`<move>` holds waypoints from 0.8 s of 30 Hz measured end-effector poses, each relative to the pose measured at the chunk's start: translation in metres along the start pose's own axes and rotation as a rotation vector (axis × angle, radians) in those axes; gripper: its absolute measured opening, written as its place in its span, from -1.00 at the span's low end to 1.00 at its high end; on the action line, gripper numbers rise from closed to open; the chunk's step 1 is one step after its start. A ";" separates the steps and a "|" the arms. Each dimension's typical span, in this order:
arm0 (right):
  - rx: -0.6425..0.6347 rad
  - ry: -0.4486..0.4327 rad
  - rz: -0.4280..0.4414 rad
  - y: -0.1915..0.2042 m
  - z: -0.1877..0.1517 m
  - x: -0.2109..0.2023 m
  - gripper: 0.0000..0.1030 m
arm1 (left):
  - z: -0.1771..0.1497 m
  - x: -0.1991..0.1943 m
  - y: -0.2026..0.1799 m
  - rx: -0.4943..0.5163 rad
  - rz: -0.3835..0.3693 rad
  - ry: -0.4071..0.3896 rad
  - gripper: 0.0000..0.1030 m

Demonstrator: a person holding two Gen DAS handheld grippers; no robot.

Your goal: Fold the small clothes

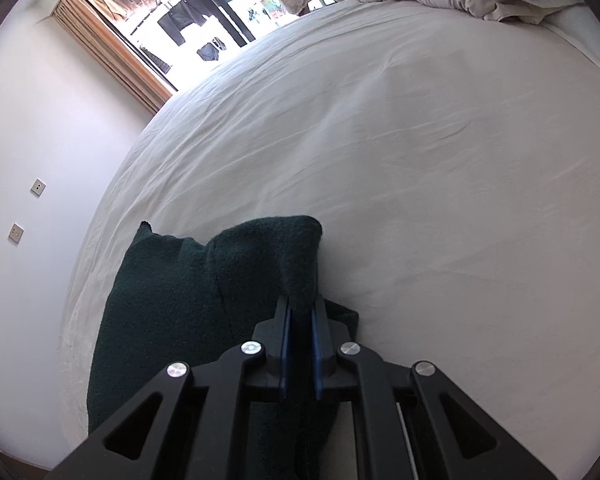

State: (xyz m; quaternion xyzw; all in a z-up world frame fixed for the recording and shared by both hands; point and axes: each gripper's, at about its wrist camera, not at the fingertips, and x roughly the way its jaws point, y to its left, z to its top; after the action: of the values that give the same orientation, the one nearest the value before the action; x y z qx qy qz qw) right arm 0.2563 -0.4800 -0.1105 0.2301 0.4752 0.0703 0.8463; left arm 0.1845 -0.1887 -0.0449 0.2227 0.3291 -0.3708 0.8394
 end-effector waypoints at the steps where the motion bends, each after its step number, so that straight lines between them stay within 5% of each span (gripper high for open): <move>1: 0.003 -0.006 0.001 -0.001 -0.002 0.001 -0.84 | -0.003 -0.007 0.006 -0.018 -0.020 0.005 -0.66; 4: 0.026 -0.020 0.015 -0.003 -0.007 -0.001 -0.79 | -0.020 -0.037 0.024 -0.084 -0.079 0.018 -0.48; 6: 0.055 -0.032 0.017 -0.008 -0.009 -0.005 -0.55 | -0.037 -0.064 0.041 -0.126 -0.150 0.013 -0.36; 7: 0.073 -0.034 0.028 -0.010 -0.009 -0.009 -0.50 | -0.046 -0.077 0.052 -0.155 -0.178 0.008 -0.07; 9: 0.065 -0.046 -0.009 -0.006 -0.012 -0.020 -0.44 | -0.068 -0.103 0.079 -0.223 -0.208 -0.026 0.16; 14: -0.051 -0.085 -0.147 0.017 -0.023 -0.055 -0.30 | -0.088 -0.147 0.166 -0.355 -0.201 -0.090 0.16; 20: -0.102 -0.123 0.001 0.048 -0.058 -0.088 -0.30 | -0.080 -0.151 0.262 -0.421 -0.092 -0.144 0.16; 24: -0.169 -0.040 -0.015 0.068 -0.091 -0.068 -0.30 | -0.063 -0.110 0.301 -0.428 -0.069 -0.037 0.09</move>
State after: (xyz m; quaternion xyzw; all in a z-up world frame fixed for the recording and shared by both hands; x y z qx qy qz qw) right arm 0.1502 -0.4132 -0.0668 0.1557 0.4523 0.0991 0.8726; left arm 0.3358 0.0909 0.0300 0.0212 0.3925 -0.3250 0.8601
